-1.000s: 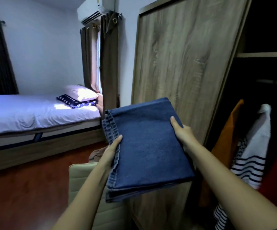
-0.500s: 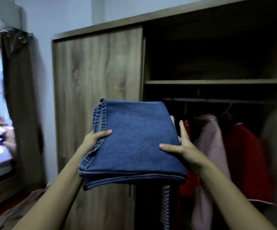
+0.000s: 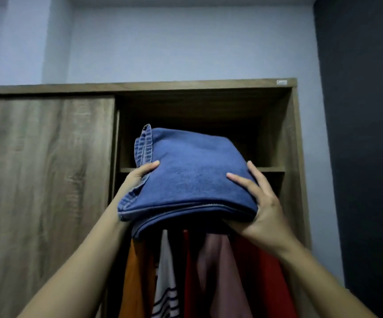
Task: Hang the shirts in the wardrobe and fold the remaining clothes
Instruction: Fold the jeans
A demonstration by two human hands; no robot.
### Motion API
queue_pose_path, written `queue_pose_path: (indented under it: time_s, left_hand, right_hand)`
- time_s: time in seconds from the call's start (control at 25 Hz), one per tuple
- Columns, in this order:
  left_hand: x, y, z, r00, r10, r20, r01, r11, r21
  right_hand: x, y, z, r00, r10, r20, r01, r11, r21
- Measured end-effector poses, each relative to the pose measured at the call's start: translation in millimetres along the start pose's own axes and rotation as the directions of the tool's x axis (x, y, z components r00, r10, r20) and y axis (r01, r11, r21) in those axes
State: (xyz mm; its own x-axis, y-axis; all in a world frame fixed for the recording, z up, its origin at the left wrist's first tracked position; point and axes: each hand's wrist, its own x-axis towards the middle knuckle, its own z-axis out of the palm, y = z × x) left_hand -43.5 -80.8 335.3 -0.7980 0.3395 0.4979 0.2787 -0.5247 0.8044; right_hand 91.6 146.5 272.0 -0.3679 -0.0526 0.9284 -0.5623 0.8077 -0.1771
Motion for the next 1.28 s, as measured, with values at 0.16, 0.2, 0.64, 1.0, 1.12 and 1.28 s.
queue_pose_path:
  time_s: [0.16, 0.2, 0.64, 1.0, 1.12, 1.28]
  left_hand:
    - [81.2, 17.2, 22.0, 0.993, -0.079, 0.090, 0.077, 0.997, 0.022]
    - [102.9, 16.3, 24.1, 0.995, -0.081, 0.062, 0.076, 0.993, 0.090]
    - [232.0, -15.2, 53.0, 0.995, -0.041, -0.094, 0.096, 0.053, 0.994]
    - [201.2, 19.5, 73.0, 0.952, 0.228, 0.206, -0.246, 0.165, 0.955]
    - [146.1, 5.1, 110.4, 0.854, 0.134, 0.503, -0.504, -0.035, 0.863]
    - [105.8, -66.8, 104.0, 0.804, 0.112, 0.585, -0.343, -0.716, 0.608]
  right_hand:
    - [60.7, 46.9, -19.3, 0.996, -0.082, -0.039, 0.079, 0.994, -0.076]
    - [73.0, 56.8, -21.0, 0.996, -0.079, -0.036, 0.075, 0.992, -0.099]
    - [138.3, 181.4, 6.7, 0.979, 0.189, 0.079, -0.180, 0.978, -0.105]
    - [145.8, 185.6, 6.1, 0.972, 0.216, 0.096, -0.205, 0.972, -0.118]
    - [144.9, 182.8, 4.8, 0.968, 0.224, 0.111, -0.214, 0.972, -0.099]
    - [145.3, 184.3, 2.3, 0.953, 0.251, 0.168, -0.244, 0.968, -0.062]
